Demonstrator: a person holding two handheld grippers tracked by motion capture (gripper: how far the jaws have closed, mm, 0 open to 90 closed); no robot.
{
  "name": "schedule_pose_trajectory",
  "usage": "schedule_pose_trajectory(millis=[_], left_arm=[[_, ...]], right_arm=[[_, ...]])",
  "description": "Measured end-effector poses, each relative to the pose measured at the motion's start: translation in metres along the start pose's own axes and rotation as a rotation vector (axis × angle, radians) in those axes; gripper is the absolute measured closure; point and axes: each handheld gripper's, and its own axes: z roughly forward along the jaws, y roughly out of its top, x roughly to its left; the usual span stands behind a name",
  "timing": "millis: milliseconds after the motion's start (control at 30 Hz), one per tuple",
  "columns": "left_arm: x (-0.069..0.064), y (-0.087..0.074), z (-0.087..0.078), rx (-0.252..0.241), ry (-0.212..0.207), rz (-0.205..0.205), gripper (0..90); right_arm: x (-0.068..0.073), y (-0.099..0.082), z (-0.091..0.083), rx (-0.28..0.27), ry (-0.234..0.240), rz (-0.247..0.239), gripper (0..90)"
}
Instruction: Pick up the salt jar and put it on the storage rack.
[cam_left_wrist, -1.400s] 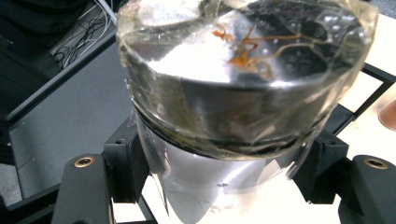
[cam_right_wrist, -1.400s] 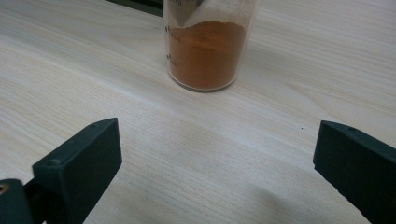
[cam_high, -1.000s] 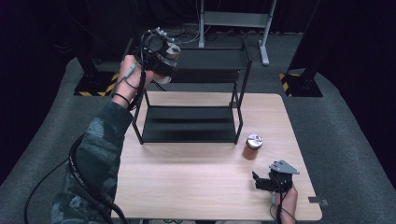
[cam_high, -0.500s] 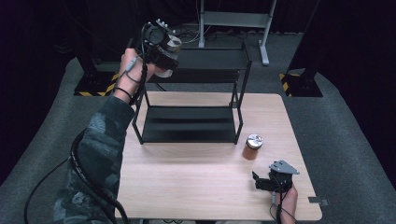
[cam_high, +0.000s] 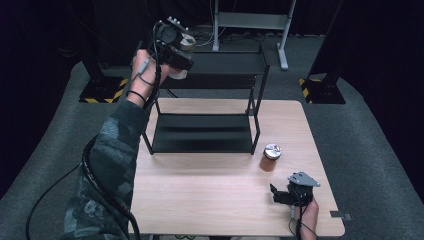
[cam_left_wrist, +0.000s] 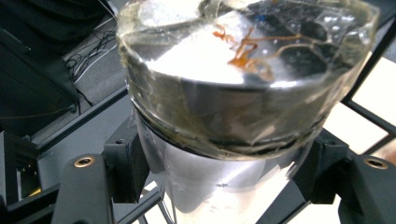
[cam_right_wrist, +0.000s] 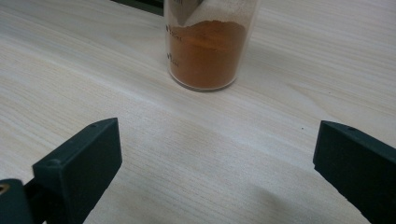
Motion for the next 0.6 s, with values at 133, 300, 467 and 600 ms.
schedule_pose_trajectory(millis=[133,300,467,600], left_arm=[[0.001,-0.003,0.004,-0.018,0.009,-0.026,30.7],[0.005,-0.008,0.01,-0.039,0.015,-0.067,30.7],[0.007,-0.011,0.016,-0.053,0.023,-0.094,30.7],[0.009,-0.011,0.02,-0.062,0.031,-0.114,30.7]], right_arm=[[0.0,0.0,0.0,0.0,-0.001,0.0,0.0],[0.0,0.0,0.0,0.0,-0.001,-0.001,0.0],[0.0,0.0,0.0,0.0,0.001,-0.001,0.0],[0.0,0.0,0.0,0.0,0.001,-0.002,0.0]])
